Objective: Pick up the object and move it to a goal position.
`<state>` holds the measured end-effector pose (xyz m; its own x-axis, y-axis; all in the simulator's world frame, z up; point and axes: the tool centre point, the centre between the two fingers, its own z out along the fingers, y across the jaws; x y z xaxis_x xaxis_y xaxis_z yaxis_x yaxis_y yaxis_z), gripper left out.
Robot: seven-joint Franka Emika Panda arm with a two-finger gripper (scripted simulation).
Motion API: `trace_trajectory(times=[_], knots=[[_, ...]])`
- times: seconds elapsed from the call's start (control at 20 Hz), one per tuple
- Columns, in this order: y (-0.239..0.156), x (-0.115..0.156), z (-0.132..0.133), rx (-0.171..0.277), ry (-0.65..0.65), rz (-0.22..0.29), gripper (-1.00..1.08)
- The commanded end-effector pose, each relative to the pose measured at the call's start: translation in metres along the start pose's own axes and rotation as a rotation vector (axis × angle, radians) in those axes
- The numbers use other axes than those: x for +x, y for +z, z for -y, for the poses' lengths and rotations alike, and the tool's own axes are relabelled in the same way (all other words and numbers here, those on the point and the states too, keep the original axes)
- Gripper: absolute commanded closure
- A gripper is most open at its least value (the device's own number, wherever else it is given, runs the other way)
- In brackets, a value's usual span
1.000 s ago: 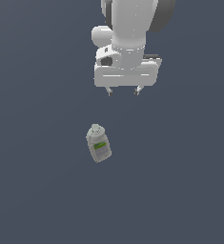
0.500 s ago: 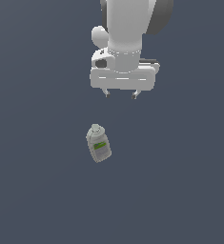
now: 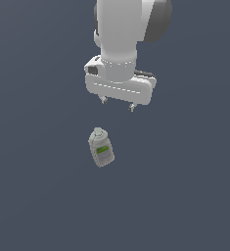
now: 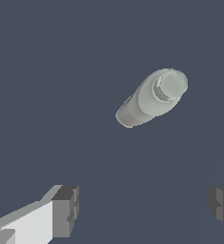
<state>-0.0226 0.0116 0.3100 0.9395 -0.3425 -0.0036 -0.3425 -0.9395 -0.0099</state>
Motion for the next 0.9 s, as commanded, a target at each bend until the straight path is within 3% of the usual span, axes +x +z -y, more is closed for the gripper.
trace_trajectory(times=[0.0,0.85], knots=[[0.003,0.009,-0.004,0.001,0.078,0.000,-0.92],[0.022,0.063,-0.034,-0.004,0.574,-0.003,-0.92]])
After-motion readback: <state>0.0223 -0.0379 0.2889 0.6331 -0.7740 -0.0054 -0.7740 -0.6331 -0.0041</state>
